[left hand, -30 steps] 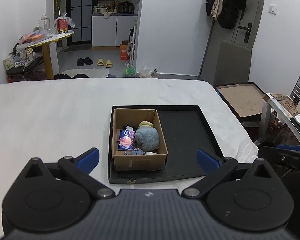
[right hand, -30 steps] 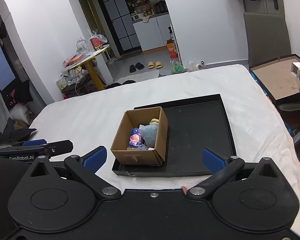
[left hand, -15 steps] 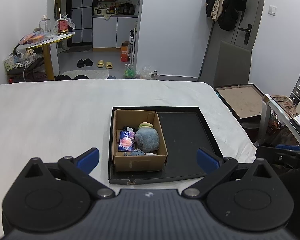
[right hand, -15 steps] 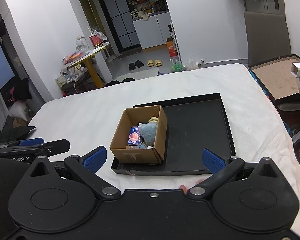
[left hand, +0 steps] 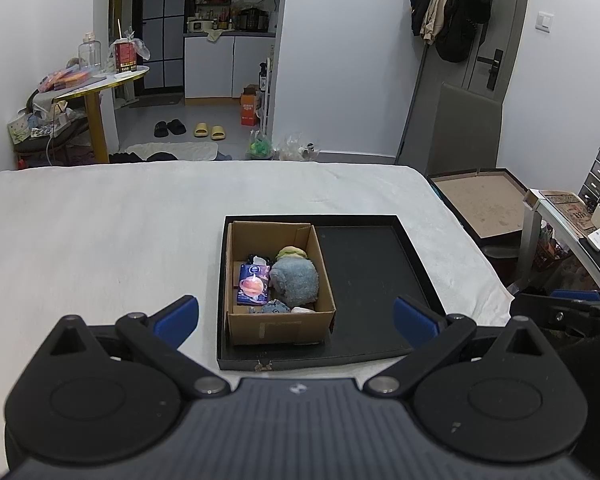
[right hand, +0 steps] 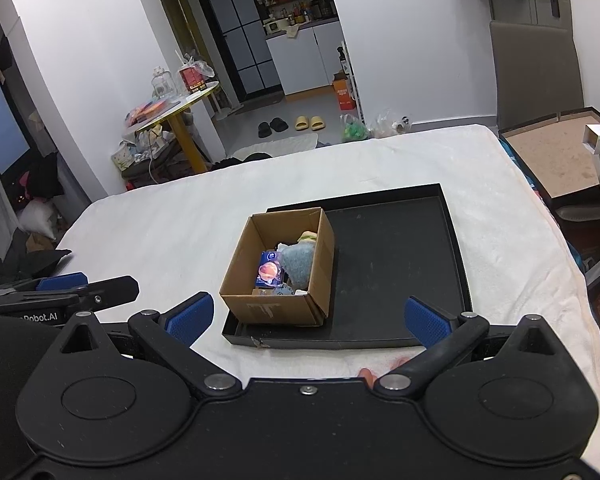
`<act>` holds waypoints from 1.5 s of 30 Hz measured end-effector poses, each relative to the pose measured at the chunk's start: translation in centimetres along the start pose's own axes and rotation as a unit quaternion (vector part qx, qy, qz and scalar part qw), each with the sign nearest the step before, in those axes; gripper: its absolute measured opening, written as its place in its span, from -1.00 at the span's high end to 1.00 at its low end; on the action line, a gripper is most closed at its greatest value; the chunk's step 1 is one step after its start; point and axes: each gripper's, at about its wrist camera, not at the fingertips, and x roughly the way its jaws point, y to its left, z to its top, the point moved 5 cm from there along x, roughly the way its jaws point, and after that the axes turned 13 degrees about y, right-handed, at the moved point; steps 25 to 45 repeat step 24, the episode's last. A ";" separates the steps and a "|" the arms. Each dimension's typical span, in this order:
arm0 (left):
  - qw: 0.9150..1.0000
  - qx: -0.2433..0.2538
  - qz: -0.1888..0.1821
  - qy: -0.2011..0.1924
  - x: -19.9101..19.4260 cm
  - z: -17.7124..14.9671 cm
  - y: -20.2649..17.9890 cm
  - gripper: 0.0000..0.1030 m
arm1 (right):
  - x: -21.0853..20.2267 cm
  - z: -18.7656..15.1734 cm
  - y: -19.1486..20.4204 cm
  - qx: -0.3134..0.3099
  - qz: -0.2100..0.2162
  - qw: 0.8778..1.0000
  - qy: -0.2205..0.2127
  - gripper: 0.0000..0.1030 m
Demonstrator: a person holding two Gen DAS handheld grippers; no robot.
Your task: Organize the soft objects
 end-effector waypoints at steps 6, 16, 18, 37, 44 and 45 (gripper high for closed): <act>1.000 0.000 -0.001 0.000 0.0 0.0 0.0 -0.99 | 0.0 0.0 0.1 0.001 0.000 1.000 0.000 -1.00; 1.000 -0.001 -0.002 0.005 0.1 0.2 -0.1 -0.99 | 0.0 0.0 0.1 0.001 0.000 1.000 0.001 -1.00; 1.000 -0.003 -0.003 0.006 0.2 0.2 -0.1 -0.99 | 0.0 0.0 0.1 0.001 0.000 1.000 0.001 -1.00; 1.000 -0.004 -0.007 0.011 0.3 0.1 -0.1 -0.99 | 0.0 0.1 0.1 0.001 0.000 1.000 0.002 -1.00; 1.000 -0.004 -0.007 0.011 0.3 0.1 -0.1 -0.99 | 0.0 0.1 0.1 0.001 0.000 1.000 0.002 -1.00; 1.000 -0.004 -0.007 0.011 0.3 0.1 -0.1 -0.99 | 0.0 0.1 0.1 0.001 0.000 1.000 0.002 -1.00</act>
